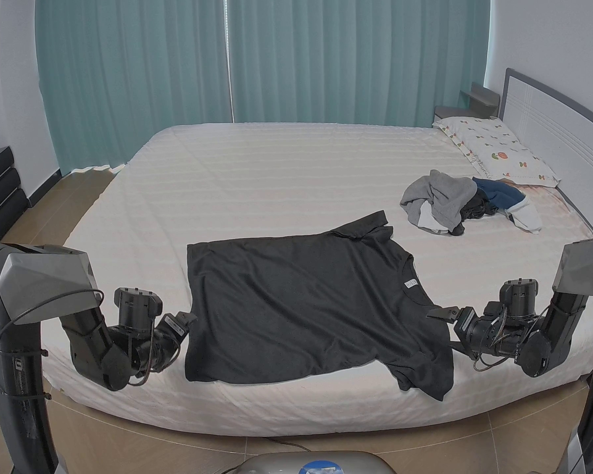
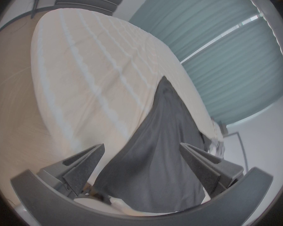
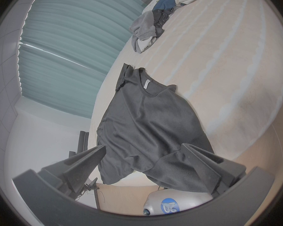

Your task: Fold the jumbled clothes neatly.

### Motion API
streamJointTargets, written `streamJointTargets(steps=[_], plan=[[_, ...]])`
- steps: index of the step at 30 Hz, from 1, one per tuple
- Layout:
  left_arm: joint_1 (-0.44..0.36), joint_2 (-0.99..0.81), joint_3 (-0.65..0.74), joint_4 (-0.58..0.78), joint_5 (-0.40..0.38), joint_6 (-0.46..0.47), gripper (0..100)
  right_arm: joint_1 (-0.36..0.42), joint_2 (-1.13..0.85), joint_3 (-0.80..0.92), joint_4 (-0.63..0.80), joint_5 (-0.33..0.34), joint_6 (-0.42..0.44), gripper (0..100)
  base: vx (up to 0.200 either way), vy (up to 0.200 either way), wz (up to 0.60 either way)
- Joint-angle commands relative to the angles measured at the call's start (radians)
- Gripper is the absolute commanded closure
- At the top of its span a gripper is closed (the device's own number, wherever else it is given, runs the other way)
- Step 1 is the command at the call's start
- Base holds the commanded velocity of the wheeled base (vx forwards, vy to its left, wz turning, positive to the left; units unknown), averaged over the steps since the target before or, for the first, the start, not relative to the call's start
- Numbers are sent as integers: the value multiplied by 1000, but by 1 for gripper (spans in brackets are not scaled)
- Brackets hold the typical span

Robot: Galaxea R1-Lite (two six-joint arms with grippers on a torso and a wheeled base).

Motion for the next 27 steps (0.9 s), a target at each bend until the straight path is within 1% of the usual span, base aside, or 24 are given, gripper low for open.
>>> streamJointTargets(steps=[1, 3, 6, 7, 9, 10, 14, 22, 27], plan=[[-60, -21, 133, -36, -5, 106, 0, 1, 46, 87, -95, -1, 1, 0, 0, 0, 0], [-80, -16, 166, -76, -2, 140, 0, 1, 51, 101, -127, 1, 1, 0, 0, 0, 0], [-113, -10, 189, -113, 5, 144, 0, 4, 59, 102, -132, -1, 1, 0, 0, 0, 0], [-139, 1, 199, -130, 10, 144, 0, 7, 60, 102, -133, -3, 1, 0, 0, 0, 0], [-141, 2, 200, -131, 10, 144, 0, 7, 60, 102, -132, -3, 1, 0, 0, 0, 0], [-164, 27, 197, -150, 34, 158, 0, 11, 60, 105, -133, -3, 1, 0, 0, 0, 0], [-168, 67, 205, -191, 67, 236, 0, 11, 63, 105, -133, -3, -1, 0, 0, 0, 0], [-179, 85, 220, -208, 71, 255, 0, 13, 65, 105, -133, -4, -4, 0, 0, 0, 0], [-187, 125, 206, -214, 123, 313, 0, 13, 65, 104, -133, -4, -2, 0, 0, 0, 0]])
